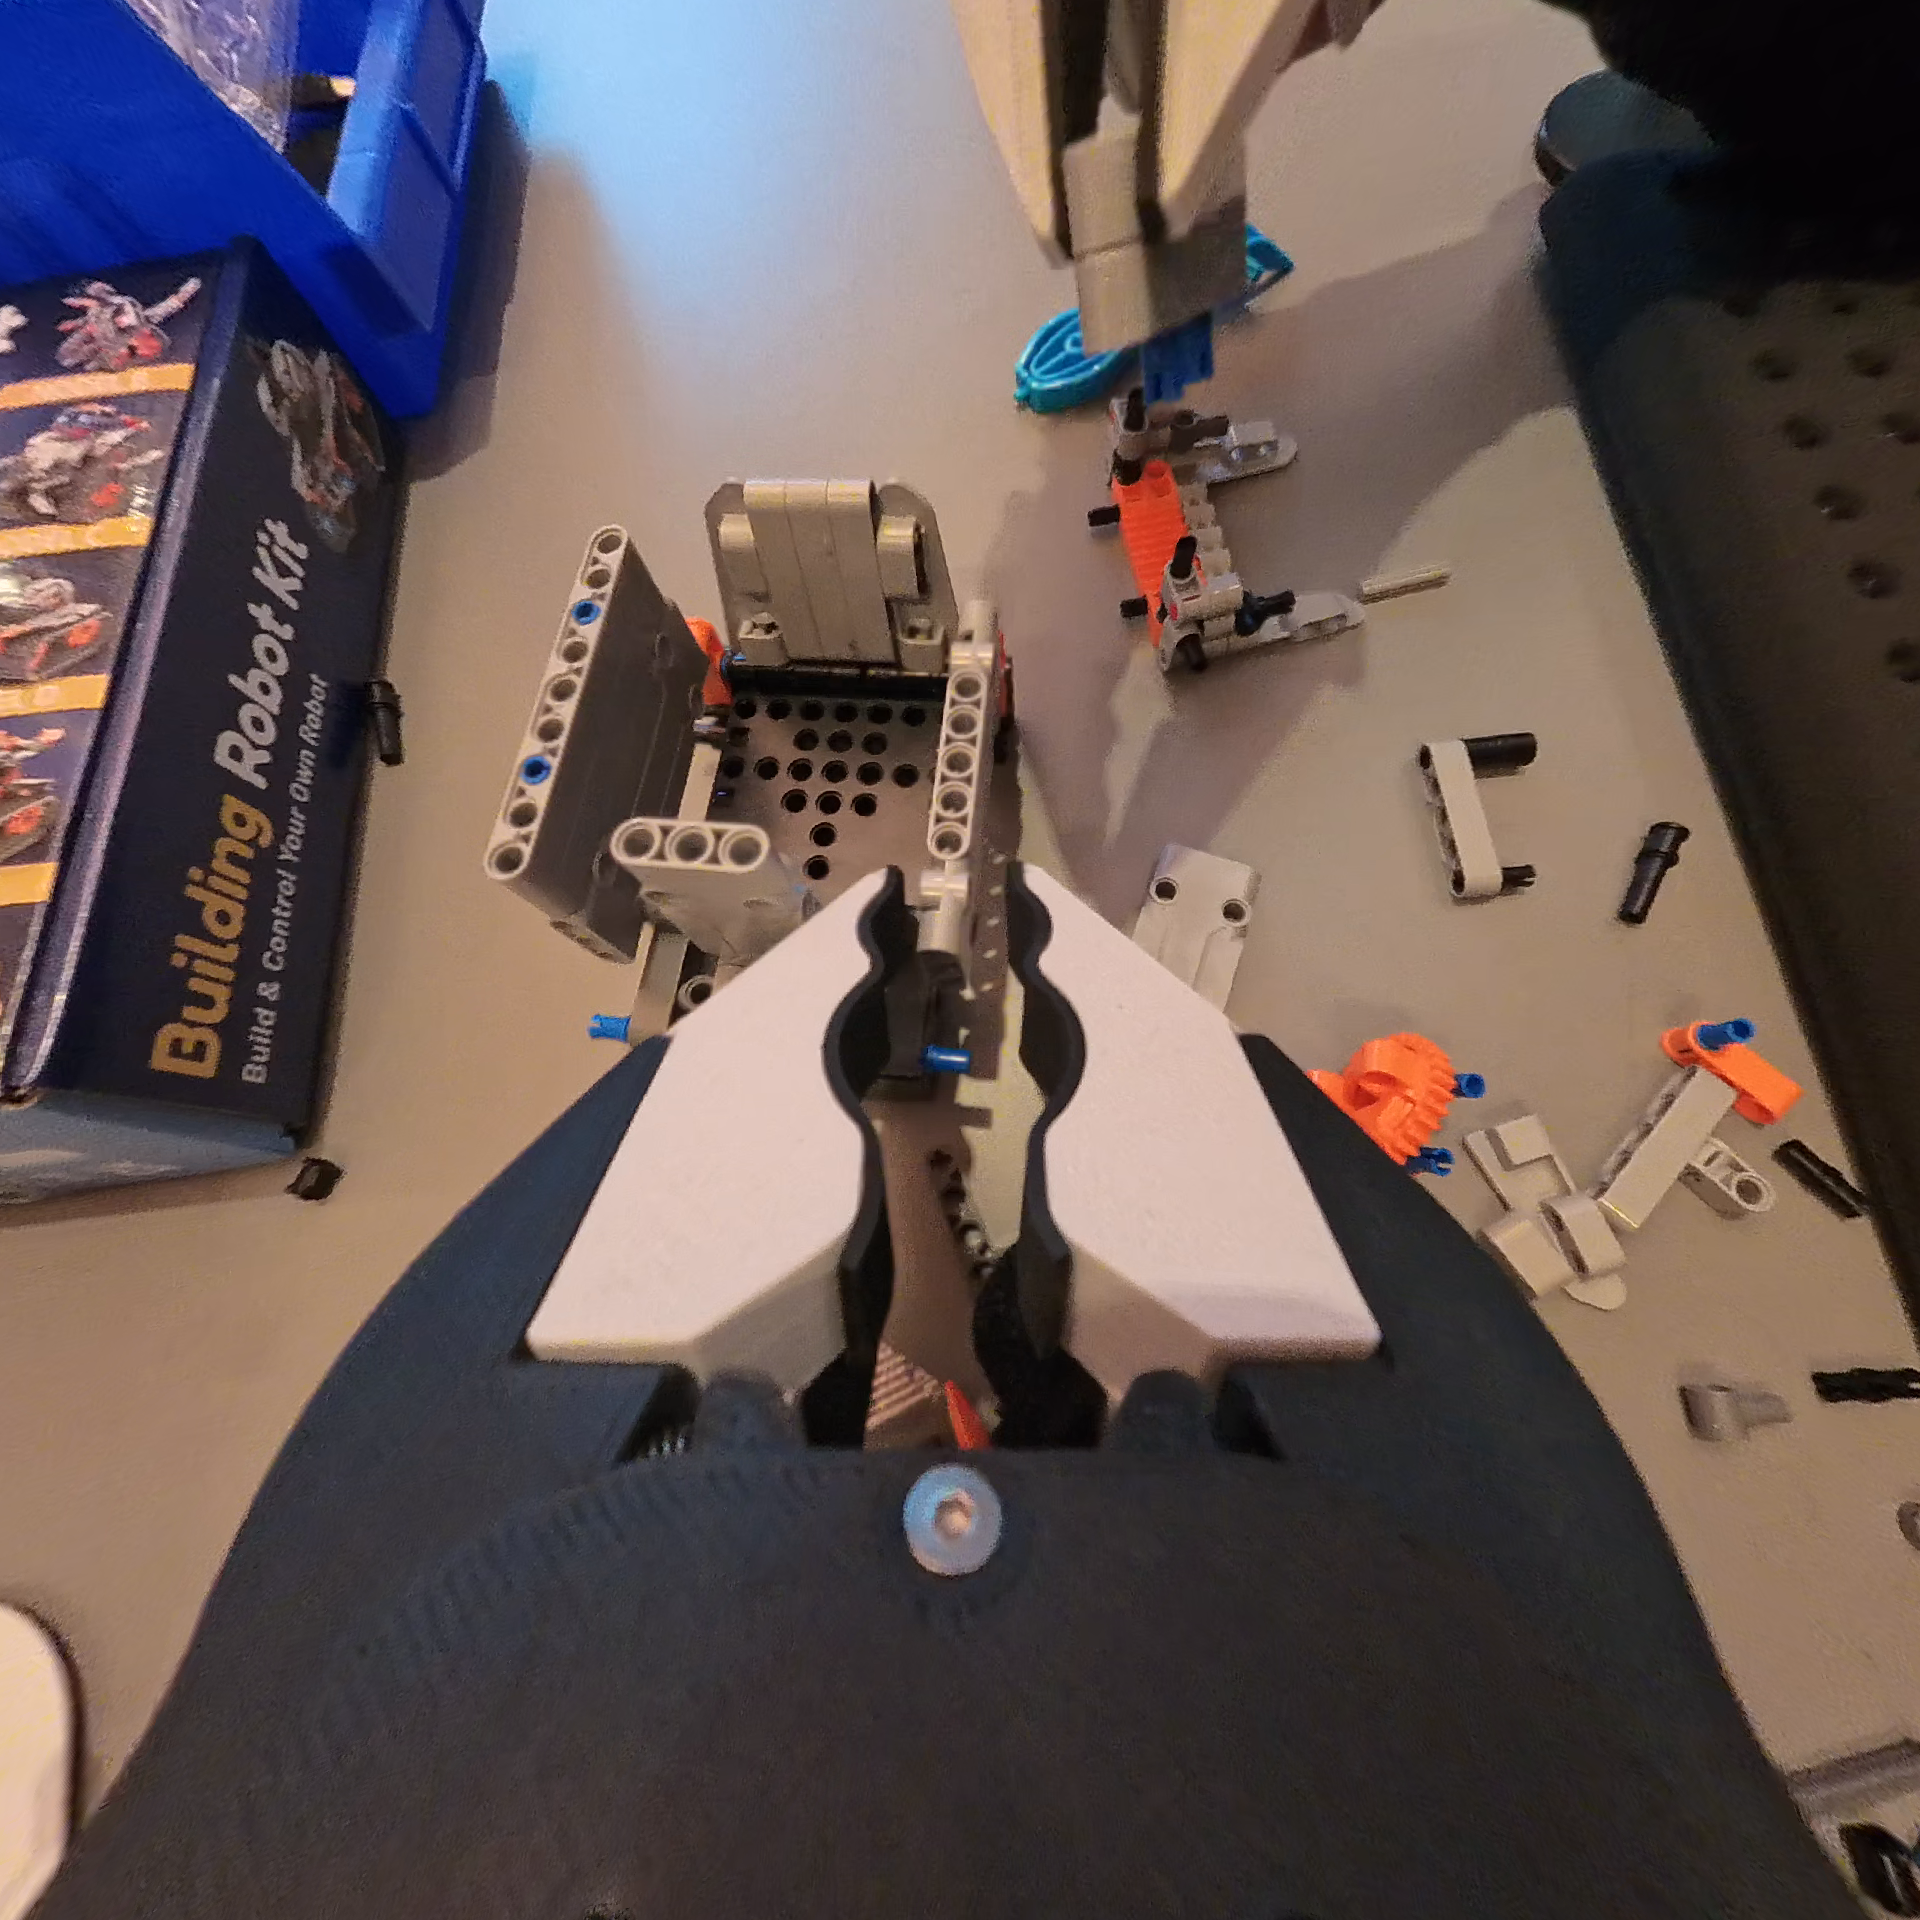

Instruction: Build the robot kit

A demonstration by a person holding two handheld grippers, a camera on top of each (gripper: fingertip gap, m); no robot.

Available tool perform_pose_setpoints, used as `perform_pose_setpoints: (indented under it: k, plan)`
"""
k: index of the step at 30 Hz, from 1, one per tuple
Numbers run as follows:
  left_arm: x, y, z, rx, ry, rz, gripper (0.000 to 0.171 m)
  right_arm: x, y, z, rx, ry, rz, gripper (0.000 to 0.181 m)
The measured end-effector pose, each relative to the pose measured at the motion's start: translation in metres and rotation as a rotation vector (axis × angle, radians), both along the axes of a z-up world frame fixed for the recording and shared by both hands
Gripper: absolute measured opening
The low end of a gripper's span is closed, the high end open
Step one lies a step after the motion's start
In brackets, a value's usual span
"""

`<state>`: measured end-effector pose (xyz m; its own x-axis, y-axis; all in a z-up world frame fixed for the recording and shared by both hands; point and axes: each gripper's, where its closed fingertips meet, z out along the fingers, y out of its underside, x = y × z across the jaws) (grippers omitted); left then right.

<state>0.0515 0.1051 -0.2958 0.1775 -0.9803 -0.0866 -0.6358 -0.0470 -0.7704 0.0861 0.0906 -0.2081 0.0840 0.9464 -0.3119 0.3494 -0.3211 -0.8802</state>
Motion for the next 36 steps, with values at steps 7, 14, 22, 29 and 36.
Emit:
perform_pose_setpoints:
  k: [7,14,22,29,36]
  plan:
    - [-0.007,-0.01,0.038,0.045,-0.072,0.016,0.025,0.007,-0.007,0.021,-0.085,0.153,-0.013,0.005]
    - [0.013,-0.066,0.069,-0.129,-0.237,-0.046,0.033,-0.025,-0.042,0.029,-0.02,0.212,0.05,0.005]
    - [0.013,-0.089,0.091,-0.237,-0.457,-0.012,0.006,-0.053,-0.071,0.029,0.014,0.24,0.081,0.006]
    - [0.0,-0.103,0.079,-0.159,-0.314,-0.022,0.006,-0.06,-0.084,0.018,0.045,0.181,0.118,0.012]
    - [-0.009,-0.106,0.068,-0.084,-0.219,-0.007,0.006,-0.065,-0.092,0.009,0.16,0.091,0.14,0.005]
